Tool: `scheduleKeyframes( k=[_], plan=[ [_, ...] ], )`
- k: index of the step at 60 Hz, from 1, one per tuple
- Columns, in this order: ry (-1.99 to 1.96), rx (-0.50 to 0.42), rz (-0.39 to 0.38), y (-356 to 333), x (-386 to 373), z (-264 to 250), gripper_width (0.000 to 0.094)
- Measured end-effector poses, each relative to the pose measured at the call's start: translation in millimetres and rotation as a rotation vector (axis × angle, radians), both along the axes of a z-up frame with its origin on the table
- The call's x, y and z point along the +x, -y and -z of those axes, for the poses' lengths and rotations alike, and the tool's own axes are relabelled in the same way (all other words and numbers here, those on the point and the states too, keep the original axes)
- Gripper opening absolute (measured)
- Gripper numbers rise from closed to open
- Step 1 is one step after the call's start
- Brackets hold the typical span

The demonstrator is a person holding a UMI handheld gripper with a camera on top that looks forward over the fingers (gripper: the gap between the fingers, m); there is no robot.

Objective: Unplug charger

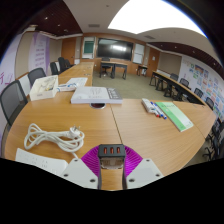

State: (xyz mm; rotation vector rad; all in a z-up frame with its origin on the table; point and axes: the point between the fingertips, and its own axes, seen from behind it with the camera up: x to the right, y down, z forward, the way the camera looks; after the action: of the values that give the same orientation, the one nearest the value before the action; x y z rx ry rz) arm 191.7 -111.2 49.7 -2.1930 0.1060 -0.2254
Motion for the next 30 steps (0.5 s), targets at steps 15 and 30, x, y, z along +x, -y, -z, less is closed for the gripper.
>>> scheduleKeyframes(
  k=[15, 30],
  plan=[
    [-0.069, -0.14, -0.036, 9, 14, 51, 0.0489],
    [-0.024, -0.074, -0.101, 34, 2, -3, 0.0857]
  ],
)
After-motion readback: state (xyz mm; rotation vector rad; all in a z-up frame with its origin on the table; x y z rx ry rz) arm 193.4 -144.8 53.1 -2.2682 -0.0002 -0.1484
